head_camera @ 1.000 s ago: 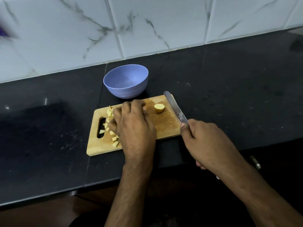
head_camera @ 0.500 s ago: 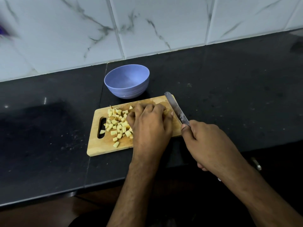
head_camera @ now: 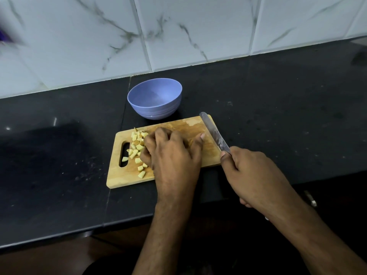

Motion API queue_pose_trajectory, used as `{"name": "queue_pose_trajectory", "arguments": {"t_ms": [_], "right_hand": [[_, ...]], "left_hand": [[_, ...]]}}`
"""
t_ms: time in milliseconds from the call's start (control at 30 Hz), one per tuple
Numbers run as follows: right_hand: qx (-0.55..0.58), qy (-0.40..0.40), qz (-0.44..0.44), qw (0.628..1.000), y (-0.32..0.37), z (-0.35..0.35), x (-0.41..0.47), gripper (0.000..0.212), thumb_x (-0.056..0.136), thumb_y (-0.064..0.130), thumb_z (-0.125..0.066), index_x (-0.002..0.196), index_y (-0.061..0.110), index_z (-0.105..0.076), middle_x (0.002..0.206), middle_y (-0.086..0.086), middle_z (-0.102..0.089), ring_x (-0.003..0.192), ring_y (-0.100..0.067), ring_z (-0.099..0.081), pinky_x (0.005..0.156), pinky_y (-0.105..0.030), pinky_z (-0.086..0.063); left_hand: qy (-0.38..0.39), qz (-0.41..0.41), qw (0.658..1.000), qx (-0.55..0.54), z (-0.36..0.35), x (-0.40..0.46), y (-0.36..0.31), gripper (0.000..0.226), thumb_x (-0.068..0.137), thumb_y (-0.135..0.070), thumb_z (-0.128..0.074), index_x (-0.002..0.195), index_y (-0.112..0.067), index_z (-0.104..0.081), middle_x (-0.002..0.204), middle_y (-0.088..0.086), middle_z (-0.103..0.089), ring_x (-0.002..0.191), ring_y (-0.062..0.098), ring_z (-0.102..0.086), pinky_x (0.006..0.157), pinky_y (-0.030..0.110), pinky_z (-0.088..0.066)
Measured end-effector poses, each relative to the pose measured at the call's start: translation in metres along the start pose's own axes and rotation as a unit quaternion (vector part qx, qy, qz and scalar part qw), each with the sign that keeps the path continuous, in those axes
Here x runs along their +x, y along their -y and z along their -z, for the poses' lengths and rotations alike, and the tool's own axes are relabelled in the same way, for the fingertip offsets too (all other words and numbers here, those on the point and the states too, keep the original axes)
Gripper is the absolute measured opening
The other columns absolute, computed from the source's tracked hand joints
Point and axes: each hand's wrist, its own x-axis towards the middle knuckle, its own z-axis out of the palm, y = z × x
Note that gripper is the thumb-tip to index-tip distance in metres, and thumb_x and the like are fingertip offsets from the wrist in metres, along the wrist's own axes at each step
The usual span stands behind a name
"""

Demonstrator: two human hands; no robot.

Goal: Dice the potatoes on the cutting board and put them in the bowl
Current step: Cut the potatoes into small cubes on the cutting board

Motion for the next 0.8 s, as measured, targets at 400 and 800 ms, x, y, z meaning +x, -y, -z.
{"name": "queue_pose_trajectory", "arguments": {"t_ms": [400, 800], "right_hand": [[-0.040, 0.007, 0.028, 0.999, 0.001, 0.000, -0.008, 0.032, 0.105, 0.041, -0.027, 0.090, 0.025, -0.050, 0.064, 0.004, -0.059, 0.044, -0.007, -0.054, 0.052, -0.022, -0.052], [-0.123, 0.002, 0.048, 0.991, 0.011, -0.011, -0.021, 0.025, 0.105, 0.039, -0.027, 0.099, 0.027, -0.049, 0.070, 0.008, -0.050, 0.059, -0.007, -0.053, 0.053, -0.024, -0.043]], "left_hand": [[0.079, -0.083, 0.993, -0.038, 0.011, -0.002, 0.011, 0.029, 0.097, -0.032, -0.061, 0.126, -0.037, -0.061, 0.126, -0.018, -0.057, 0.132, 0.008, -0.034, 0.096, 0.031, -0.013], [0.041, -0.096, 0.994, -0.030, 0.007, -0.005, 0.010, 0.013, 0.096, -0.030, -0.061, 0.109, -0.031, -0.065, 0.113, -0.013, -0.059, 0.123, 0.011, -0.039, 0.098, 0.037, -0.020]]}}
